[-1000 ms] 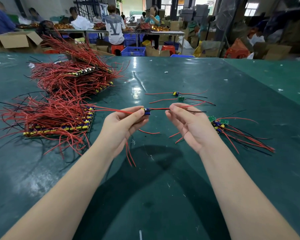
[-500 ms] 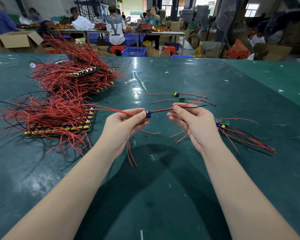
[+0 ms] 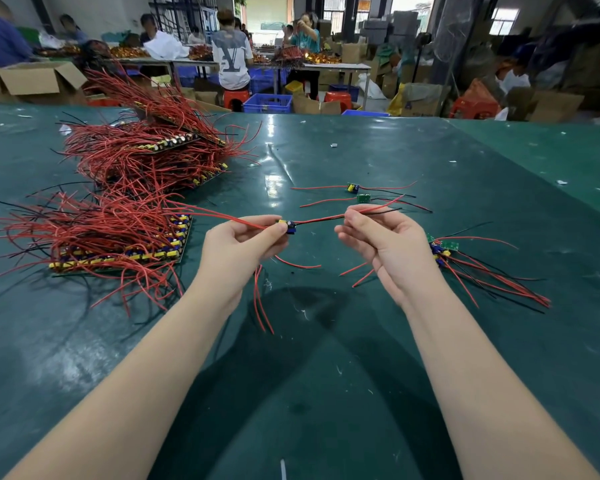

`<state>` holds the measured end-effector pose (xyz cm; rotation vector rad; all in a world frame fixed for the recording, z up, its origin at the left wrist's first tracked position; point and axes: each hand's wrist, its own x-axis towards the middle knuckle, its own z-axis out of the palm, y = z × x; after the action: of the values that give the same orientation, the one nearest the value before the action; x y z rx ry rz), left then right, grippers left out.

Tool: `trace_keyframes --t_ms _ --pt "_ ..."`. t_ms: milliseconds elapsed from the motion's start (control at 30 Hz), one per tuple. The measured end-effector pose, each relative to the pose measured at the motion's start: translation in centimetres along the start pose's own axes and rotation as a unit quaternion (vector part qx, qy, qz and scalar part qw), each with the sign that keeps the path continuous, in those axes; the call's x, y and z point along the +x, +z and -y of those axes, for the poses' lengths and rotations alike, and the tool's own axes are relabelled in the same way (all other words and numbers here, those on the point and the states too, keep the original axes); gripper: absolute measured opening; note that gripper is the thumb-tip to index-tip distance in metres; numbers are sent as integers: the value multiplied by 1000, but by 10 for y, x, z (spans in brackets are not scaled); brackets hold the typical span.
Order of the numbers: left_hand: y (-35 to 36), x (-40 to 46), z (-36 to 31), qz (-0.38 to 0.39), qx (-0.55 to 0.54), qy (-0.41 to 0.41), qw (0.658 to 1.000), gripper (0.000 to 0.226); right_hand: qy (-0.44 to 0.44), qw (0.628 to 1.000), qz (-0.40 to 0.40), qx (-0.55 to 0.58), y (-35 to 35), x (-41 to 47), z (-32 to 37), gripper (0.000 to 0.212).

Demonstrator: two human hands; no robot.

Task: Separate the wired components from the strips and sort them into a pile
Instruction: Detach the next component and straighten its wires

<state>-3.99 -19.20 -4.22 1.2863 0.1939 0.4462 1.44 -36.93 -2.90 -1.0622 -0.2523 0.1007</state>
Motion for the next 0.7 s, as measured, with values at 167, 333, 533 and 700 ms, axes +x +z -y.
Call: trace_keyframes --t_ms 167,333,533,700 --pt "0 1 -1 37 -49 -47 997 11 13 1000 -12 16 -2 2 5 15" --pt "-2 1 -3 47 -86 -65 993 9 6 1000 -27 -11 -5 3 1 19" --pt "1 -1 -2 53 -69 -63 994 9 -1 997 -80 -12 -14 6 -2 10" --pt "-3 1 -6 42 -101 -74 991 11 34 997 -72 4 -13 8 -1 21"
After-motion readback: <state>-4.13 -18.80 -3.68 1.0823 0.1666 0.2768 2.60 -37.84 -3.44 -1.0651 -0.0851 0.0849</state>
